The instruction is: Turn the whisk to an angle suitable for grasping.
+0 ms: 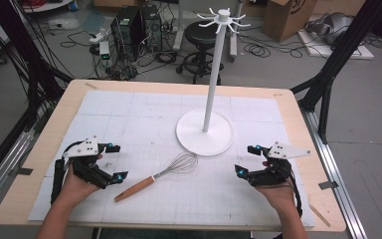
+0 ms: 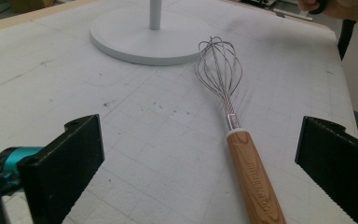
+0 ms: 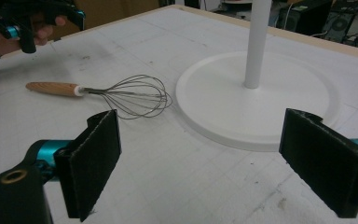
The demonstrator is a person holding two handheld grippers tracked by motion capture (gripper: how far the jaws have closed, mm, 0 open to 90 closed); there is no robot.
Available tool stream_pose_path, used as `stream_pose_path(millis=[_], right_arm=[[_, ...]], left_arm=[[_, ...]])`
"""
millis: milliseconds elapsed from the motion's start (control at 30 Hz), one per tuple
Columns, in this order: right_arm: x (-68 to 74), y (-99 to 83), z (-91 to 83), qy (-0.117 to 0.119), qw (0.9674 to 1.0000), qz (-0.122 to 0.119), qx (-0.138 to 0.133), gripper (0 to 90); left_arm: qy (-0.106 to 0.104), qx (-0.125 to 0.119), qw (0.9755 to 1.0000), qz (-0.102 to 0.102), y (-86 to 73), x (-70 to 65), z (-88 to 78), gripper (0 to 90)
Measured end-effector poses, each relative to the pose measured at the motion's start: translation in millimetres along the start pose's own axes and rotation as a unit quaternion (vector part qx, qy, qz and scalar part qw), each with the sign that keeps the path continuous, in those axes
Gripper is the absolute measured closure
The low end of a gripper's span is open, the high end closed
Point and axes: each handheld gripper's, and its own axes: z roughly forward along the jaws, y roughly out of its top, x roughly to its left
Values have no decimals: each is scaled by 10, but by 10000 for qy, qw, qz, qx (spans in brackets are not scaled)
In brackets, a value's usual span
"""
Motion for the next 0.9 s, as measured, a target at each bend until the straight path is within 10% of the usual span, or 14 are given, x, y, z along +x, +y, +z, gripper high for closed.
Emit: stream_pose_path(millis=[600,900], right_arm=[[-10,-16,-97,-263,9996,18,-52,119],[-3,-25,-63,-254,9997,5,63,119]], left_arm=[[-217,360,9991,80,55,-156,242,17],[-219,1257,9915,242,-13,-250,488,18]])
